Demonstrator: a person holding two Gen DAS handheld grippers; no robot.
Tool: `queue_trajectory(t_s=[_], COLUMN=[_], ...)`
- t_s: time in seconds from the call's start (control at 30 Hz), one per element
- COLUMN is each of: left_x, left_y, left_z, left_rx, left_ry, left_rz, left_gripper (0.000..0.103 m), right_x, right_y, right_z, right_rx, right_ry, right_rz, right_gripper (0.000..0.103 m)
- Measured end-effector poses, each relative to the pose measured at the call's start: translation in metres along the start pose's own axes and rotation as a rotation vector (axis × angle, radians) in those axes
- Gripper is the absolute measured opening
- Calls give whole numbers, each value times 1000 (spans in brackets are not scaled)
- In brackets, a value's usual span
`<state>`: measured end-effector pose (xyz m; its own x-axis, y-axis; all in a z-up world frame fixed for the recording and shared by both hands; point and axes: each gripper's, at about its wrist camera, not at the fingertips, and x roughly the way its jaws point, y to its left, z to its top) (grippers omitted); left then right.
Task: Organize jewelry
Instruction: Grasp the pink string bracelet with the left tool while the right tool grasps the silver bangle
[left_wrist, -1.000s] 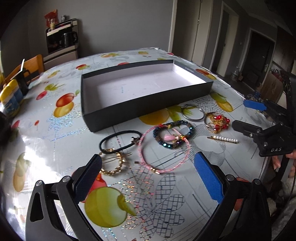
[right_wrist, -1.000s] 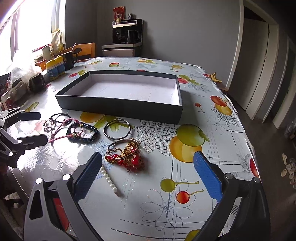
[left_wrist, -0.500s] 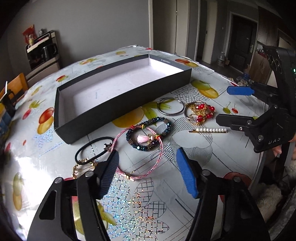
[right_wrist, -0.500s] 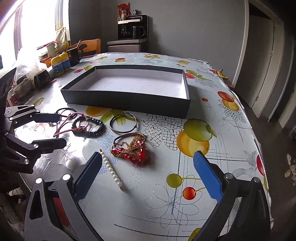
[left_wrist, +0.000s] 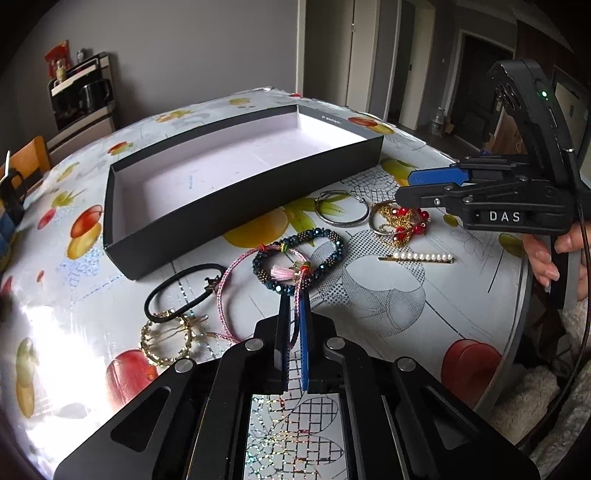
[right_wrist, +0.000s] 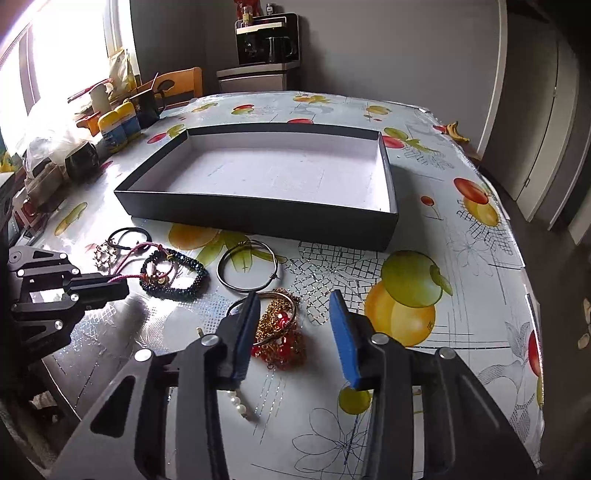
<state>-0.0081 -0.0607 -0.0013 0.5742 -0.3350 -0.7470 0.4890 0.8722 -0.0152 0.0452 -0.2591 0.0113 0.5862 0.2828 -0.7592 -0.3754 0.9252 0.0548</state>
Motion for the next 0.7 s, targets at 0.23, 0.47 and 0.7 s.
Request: queue_trajectory(t_s=[0.23,0.47,0.7], left_x=[1,0,-6], left_y=[-1,1,1], left_z=[-1,-1,1], left_rx=[-5,-10,-16], left_ry=[1,-4,-20], left_rz=[-6,-6,-6], left_gripper=[5,5,5], right_x=[10,15,-4], right_y=[-3,-6,-1], right_z=[2,5,9], right_rx=[23,43,12], right_ry=[47,84,1], right_rz=[17,61,39], right_gripper=[19,5,4])
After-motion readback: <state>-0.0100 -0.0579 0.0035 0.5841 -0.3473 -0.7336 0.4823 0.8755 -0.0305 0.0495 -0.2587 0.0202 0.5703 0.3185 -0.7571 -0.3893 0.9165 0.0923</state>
